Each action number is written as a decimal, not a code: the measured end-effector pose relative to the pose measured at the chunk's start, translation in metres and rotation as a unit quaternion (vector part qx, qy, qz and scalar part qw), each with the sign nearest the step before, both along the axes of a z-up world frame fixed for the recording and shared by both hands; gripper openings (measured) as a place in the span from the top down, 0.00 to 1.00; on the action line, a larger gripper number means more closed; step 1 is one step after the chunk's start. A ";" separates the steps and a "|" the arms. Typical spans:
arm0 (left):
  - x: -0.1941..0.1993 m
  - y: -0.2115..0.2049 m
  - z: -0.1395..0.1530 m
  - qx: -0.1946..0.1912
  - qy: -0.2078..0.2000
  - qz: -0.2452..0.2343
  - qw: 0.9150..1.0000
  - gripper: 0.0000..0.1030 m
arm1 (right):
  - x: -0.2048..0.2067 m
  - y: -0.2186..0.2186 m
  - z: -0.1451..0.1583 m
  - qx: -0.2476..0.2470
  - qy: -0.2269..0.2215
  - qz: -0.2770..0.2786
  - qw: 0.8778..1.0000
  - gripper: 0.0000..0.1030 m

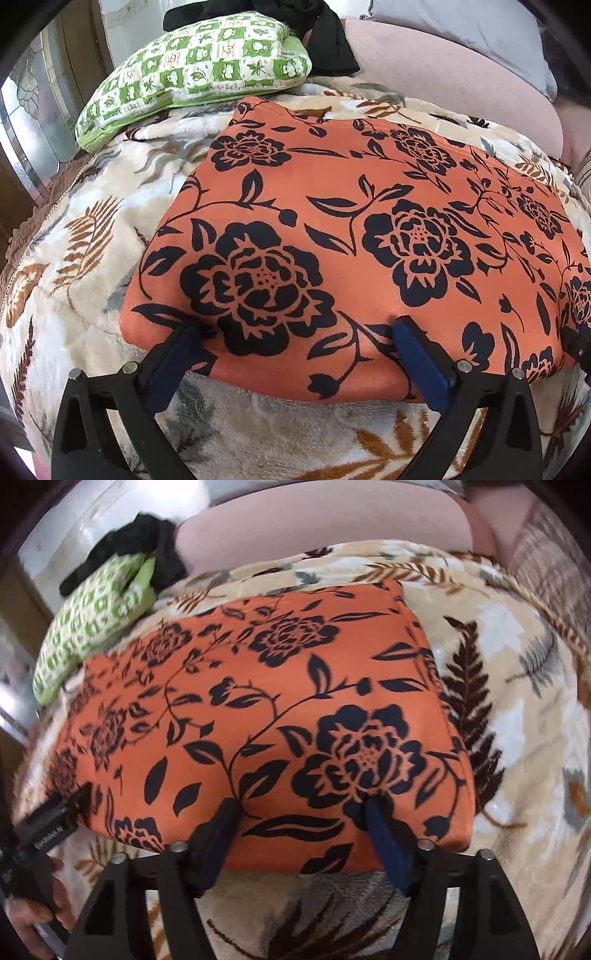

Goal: Fold small clothes

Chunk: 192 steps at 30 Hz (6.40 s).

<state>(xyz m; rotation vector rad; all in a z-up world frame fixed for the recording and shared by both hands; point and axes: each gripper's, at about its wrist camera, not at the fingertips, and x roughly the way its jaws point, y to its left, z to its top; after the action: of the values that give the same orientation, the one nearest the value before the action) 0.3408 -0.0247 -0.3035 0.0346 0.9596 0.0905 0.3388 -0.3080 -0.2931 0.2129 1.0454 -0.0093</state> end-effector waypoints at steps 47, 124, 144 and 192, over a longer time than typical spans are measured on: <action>-0.003 0.028 0.012 0.043 0.014 0.039 0.998 0.00 | 0.001 0.074 0.003 -0.066 -0.011 0.017 0.998 0.23; -0.003 0.024 0.005 0.047 -0.001 0.036 0.998 0.00 | -0.008 -0.013 0.015 0.009 -0.066 -0.053 0.996 0.36; -0.041 0.063 0.015 -0.086 0.025 0.058 0.994 0.00 | -0.052 -0.072 0.023 0.233 -0.065 -0.093 0.966 0.36; -0.010 0.091 -0.007 -0.336 -0.029 0.100 0.936 0.62 | -0.026 -0.102 -0.031 0.370 -0.075 -0.231 0.897 0.37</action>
<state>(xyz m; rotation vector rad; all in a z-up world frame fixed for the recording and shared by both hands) 0.3310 0.0662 -0.3104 -0.6957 0.8916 -0.0534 0.3127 -0.4100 -0.3241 1.1386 0.7819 -0.0232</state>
